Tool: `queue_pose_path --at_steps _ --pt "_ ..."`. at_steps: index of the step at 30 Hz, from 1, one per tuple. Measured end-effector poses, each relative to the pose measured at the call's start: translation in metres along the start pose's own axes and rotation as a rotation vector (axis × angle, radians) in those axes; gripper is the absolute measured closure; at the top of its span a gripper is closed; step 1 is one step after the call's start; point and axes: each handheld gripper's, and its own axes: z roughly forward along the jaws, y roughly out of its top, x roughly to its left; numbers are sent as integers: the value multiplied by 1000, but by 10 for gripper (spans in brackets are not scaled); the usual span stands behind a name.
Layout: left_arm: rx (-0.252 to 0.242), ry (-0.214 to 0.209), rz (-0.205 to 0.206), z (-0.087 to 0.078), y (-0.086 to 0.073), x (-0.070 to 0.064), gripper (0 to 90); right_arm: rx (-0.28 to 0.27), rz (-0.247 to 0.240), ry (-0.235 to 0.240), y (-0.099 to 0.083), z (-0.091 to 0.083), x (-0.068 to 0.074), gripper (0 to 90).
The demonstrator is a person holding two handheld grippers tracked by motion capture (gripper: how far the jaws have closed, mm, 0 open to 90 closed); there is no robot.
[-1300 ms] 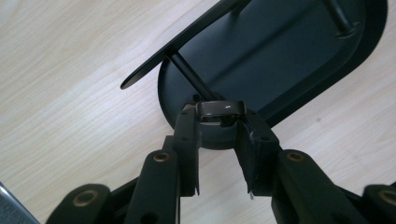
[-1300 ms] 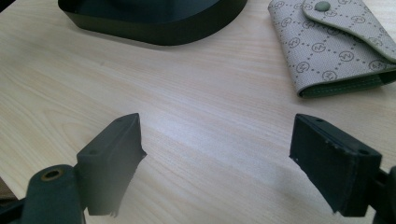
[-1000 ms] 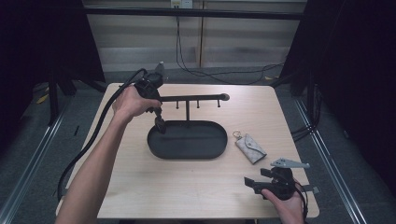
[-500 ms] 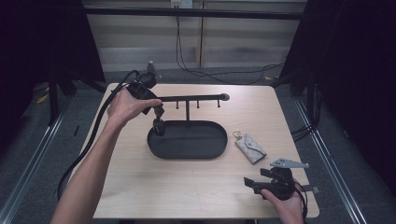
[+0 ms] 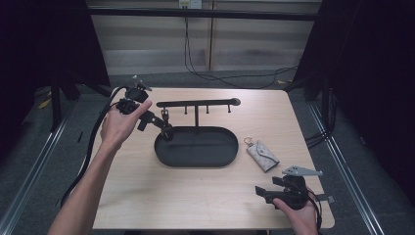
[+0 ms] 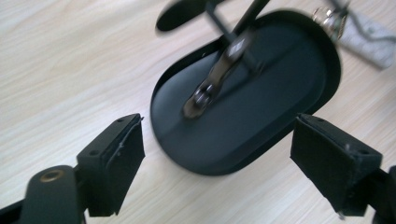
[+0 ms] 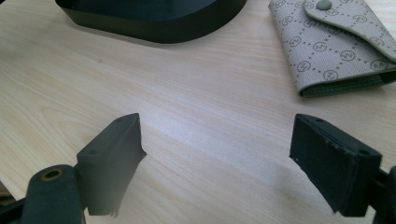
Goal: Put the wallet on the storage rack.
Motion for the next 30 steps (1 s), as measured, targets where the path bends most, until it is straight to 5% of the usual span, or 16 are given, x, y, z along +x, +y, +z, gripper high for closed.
queue_pose_path --at_steps 6,9,13,30 --pt "-35 28 23 -3 -22 -2 194 3 -3 -2 0 0 0 169" --pt "-60 2 41 -2 -36 0 209 7 5 -6 0 1 0 169" --pt "-114 13 -2 0 -56 6 221 6 3 -2 0 1 0 171" --pt "-203 9 0 -2 -131 6 228 -4 10 -6 1 0 -1 178"
